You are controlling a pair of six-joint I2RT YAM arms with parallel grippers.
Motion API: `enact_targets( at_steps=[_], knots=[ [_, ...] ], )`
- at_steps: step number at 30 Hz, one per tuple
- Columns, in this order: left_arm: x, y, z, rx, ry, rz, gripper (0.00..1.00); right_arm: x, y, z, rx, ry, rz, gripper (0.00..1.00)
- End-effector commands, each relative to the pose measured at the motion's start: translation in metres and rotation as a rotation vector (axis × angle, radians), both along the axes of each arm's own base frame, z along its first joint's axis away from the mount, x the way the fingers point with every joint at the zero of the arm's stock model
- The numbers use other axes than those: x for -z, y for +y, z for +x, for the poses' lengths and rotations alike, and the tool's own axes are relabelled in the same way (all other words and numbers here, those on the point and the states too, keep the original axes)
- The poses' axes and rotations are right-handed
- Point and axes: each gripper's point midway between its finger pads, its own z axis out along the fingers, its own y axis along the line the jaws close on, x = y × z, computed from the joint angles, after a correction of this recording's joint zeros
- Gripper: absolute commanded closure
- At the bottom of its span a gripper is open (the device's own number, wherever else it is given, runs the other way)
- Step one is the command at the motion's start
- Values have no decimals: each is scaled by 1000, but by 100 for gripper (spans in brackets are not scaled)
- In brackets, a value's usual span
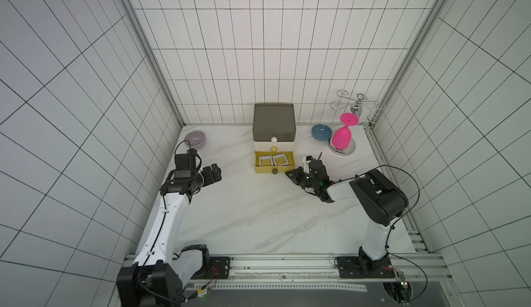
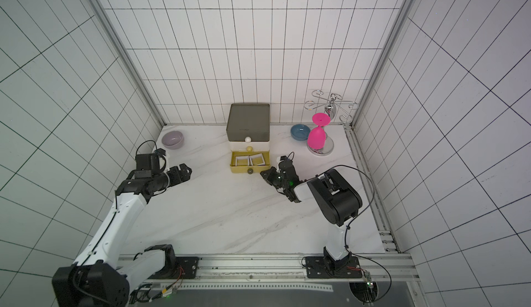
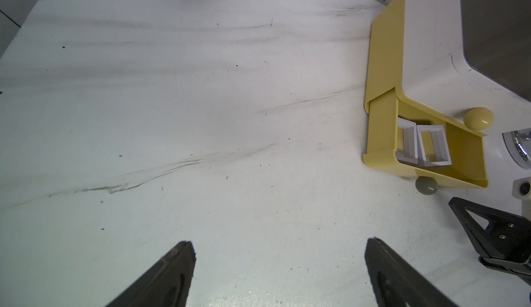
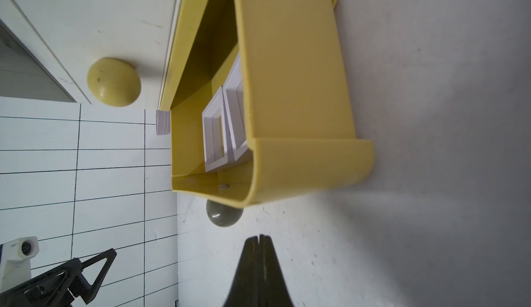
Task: Place the brooch boxes into the drawer by color
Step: Close the drawer in the storage box.
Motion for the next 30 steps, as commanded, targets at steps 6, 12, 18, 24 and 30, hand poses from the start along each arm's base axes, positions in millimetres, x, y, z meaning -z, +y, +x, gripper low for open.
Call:
enact_targets(
  at_steps=[6, 12, 18, 24, 30],
  knots=[
    [-4, 1, 3, 5, -30, 20, 3, -14, 8, 37, 43, -62, 44, 100],
    [-4, 1, 3, 6, -27, 21, 4, -19, 16, 60, 54, -80, 54, 100],
    [-4, 0, 4, 10, -27, 16, 3, -21, 17, 83, 78, -95, 51, 100],
    [-3, -1, 4, 20, -23, 21, 3, -13, 13, 106, 103, -88, 33, 100],
    [-2, -3, 4, 27, -17, 23, 3, -8, 6, 126, 142, -80, 48, 100]
  ],
)
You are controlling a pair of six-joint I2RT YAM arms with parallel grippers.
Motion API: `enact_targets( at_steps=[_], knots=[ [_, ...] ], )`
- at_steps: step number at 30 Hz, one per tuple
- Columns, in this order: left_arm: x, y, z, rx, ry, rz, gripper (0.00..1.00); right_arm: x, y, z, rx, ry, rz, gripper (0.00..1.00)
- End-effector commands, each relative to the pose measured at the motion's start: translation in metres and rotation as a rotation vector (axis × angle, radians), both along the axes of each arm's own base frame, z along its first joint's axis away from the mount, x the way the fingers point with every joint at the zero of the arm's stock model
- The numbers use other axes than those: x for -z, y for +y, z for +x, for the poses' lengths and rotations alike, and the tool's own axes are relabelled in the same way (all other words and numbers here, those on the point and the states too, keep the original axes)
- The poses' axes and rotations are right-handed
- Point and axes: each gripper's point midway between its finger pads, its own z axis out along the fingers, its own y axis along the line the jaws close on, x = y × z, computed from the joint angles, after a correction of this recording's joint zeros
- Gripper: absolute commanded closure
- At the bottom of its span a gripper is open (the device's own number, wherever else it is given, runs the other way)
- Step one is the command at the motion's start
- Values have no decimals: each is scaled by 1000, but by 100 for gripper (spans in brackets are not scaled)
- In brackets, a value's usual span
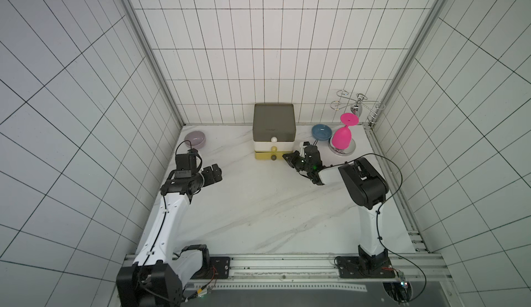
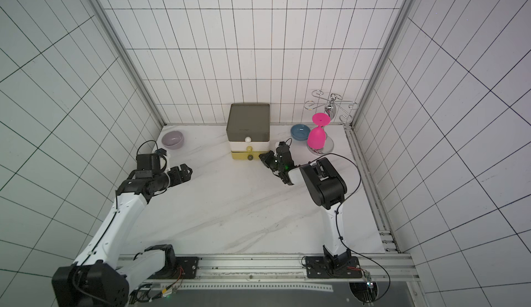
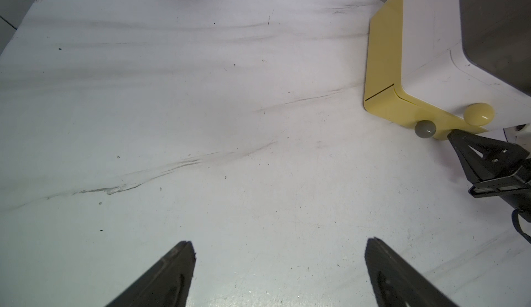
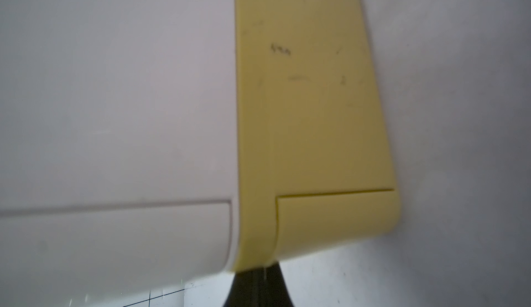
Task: Place the brooch boxes into the drawer by color
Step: Close the drawer in the storage box, then reset both arms
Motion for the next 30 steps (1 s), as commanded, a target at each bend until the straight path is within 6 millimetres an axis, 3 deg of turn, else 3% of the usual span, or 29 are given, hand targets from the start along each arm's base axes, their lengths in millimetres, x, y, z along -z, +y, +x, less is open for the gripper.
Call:
enact_targets(
  at_steps=[1, 5, 8, 13, 18, 23, 30],
  knots=[
    [-2, -1, 5, 14, -17, 16, 4, -2, -11, 27, 67, -12, 4, 100],
    [-1, 0, 4, 13, -14, 19, 3, 0, -15, 31, 83, -9, 29, 100],
    [-3, 0, 4, 11, -18, 25, 3, -5, -17, 20, 67, -14, 55, 99],
    [-11, 3, 3, -7, -39, 35, 2, -22, -43, -17, 76, -25, -36, 63],
    [-18, 4, 8, -28, -59, 18, 2, -47, -73, -59, 55, -59, -177, 49],
    [-53, 15, 13, -118, -159, 19, 2, -81, -109, -94, 28, -101, -387, 35],
    [-74, 64, 13, -369, -478, 188, 2, -132, -184, -125, 129, -279, -654, 8]
  ],
)
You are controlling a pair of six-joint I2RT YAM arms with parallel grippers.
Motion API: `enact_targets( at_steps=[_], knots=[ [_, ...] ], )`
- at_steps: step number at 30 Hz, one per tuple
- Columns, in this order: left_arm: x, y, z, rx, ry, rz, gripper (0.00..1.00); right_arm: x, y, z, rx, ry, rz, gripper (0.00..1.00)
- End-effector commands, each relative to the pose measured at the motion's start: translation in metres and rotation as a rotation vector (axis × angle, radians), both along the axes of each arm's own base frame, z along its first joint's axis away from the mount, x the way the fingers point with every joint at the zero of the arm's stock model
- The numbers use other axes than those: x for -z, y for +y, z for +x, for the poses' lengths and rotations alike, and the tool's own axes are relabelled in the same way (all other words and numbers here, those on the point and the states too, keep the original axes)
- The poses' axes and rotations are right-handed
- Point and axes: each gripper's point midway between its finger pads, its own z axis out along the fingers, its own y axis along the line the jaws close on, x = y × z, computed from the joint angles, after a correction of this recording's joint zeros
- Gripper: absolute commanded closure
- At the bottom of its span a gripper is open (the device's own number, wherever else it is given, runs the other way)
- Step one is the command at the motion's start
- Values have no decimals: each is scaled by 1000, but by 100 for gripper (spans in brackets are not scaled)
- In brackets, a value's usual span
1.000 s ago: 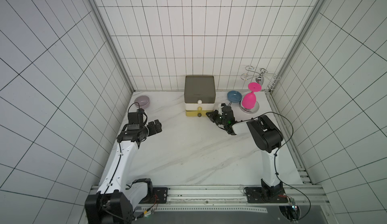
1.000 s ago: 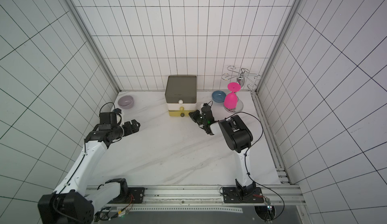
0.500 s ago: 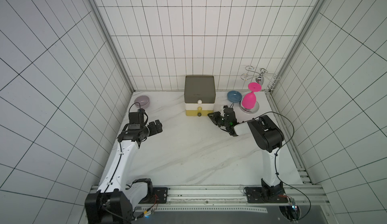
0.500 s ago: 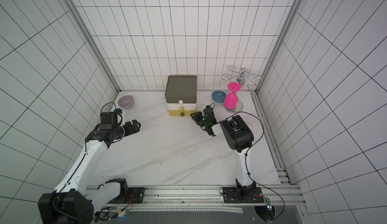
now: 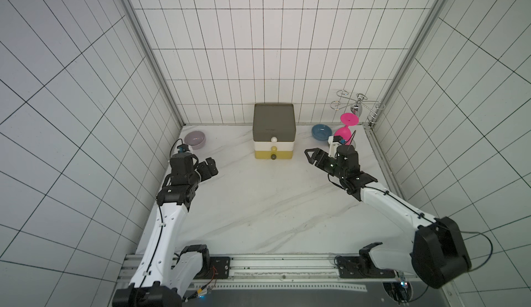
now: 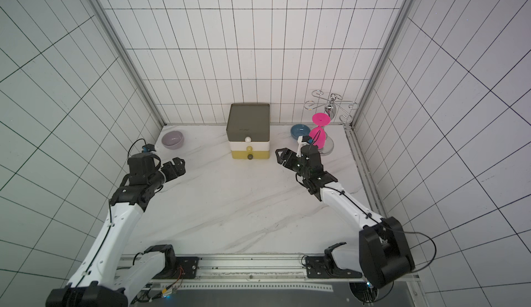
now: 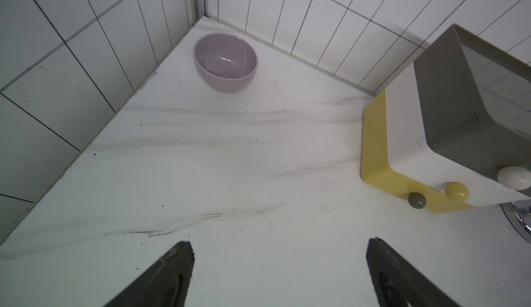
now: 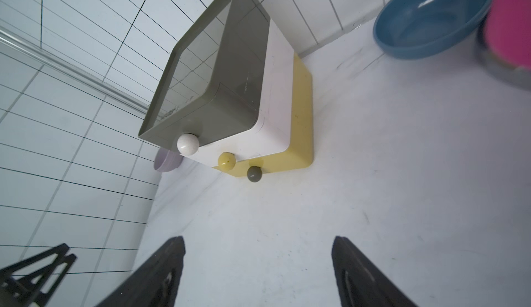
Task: Place the brooch boxes into the drawer by color
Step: Reset both arms
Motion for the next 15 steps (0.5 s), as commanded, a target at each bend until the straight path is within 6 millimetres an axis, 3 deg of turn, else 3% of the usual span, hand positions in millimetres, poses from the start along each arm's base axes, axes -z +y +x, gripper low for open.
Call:
enact_targets(
  at_steps=[1, 5, 7, 9, 11, 15],
  knots=[
    [-18, 30, 10, -170, -208, 84, 2, 24, -58, -19, 109, 6, -286, 4],
    [5, 37, 30, -215, -253, 124, 2, -6, -125, -22, 330, -115, -471, 1],
    [23, 39, 42, -247, -237, 156, 2, -14, -170, -23, 526, -128, -586, 1],
    [42, 35, 60, -213, -216, 227, 2, -18, -203, -20, 633, -158, -651, 1],
    [58, 38, 68, -239, -177, 272, 2, -6, -221, -9, 646, -163, -664, 1],
    [84, 40, 73, -257, -175, 281, 2, 44, -246, 8, 620, -28, -691, 1]
  ],
)
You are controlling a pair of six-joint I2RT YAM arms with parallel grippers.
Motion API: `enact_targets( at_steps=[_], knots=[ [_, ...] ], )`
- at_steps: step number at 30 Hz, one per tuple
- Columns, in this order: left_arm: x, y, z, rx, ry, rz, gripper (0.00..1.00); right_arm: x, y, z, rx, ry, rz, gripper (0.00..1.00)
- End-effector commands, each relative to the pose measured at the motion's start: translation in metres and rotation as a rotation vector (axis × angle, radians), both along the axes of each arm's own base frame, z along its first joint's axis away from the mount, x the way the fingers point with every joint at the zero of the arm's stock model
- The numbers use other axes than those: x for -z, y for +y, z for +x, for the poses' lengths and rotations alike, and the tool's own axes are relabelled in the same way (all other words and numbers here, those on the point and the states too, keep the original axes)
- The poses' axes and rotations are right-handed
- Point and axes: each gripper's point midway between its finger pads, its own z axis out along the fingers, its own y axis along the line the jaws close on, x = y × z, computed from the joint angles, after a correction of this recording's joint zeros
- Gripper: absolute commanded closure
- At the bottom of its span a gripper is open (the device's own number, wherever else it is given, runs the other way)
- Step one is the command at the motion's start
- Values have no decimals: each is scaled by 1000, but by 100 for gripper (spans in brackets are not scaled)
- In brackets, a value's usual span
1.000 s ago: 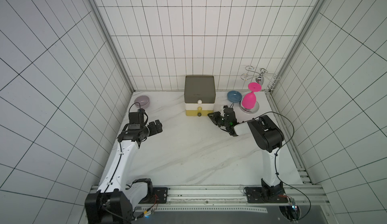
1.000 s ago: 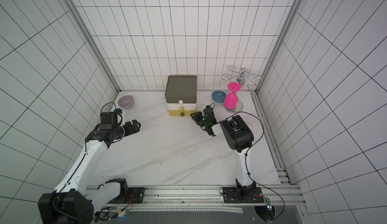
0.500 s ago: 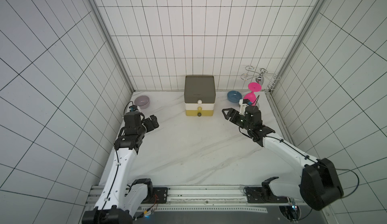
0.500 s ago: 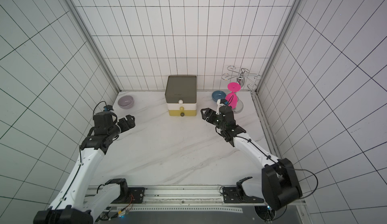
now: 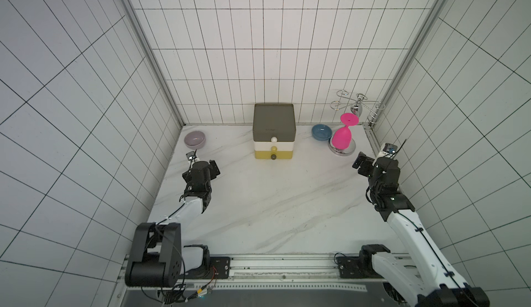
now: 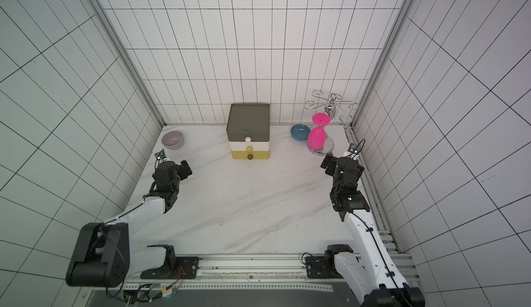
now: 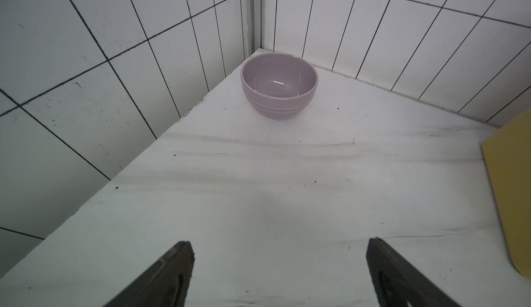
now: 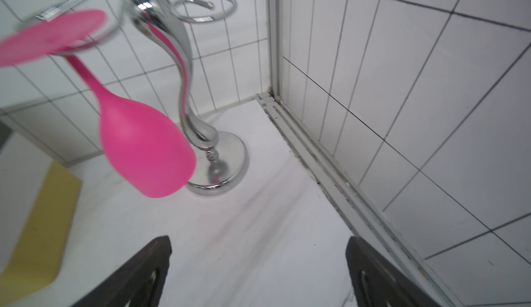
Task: Place the brooch boxes into the drawer by color
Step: Reset both arms
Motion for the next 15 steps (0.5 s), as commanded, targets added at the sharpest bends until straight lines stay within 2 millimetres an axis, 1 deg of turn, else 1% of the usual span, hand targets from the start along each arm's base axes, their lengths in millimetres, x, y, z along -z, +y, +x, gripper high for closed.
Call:
enact_targets(
  at_steps=[1, 3, 4, 6, 7, 9, 11, 13, 15],
  knots=[
    [-22, 9, 9, -42, -147, 62, 1, 41, -21, 8, 34, 84, -49, 1],
    [-24, 0, 15, 16, -138, 87, 2, 58, -24, 12, 44, 51, -43, 1],
    [-24, 2, 17, 14, -153, 91, 2, 60, -23, 15, 36, 14, -49, 1],
    [-13, 4, 19, 6, -138, 84, 2, 67, -21, 21, 26, -52, -47, 1],
    [-9, 1, 20, 24, -154, 82, 2, 71, -22, 25, 30, -63, -43, 1],
    [-2, -5, 21, 61, -177, 95, 2, 86, -20, 33, 16, -41, -55, 1],
    [-3, -5, 23, 64, -203, 112, 1, 93, -28, 31, 62, -43, -39, 1],
    [-2, -3, 24, 50, -187, 107, 1, 101, -20, 31, 12, -54, -42, 1],
    [1, -3, 25, 44, -148, 93, 2, 113, -6, 33, -85, -88, -52, 1]
  ],
)
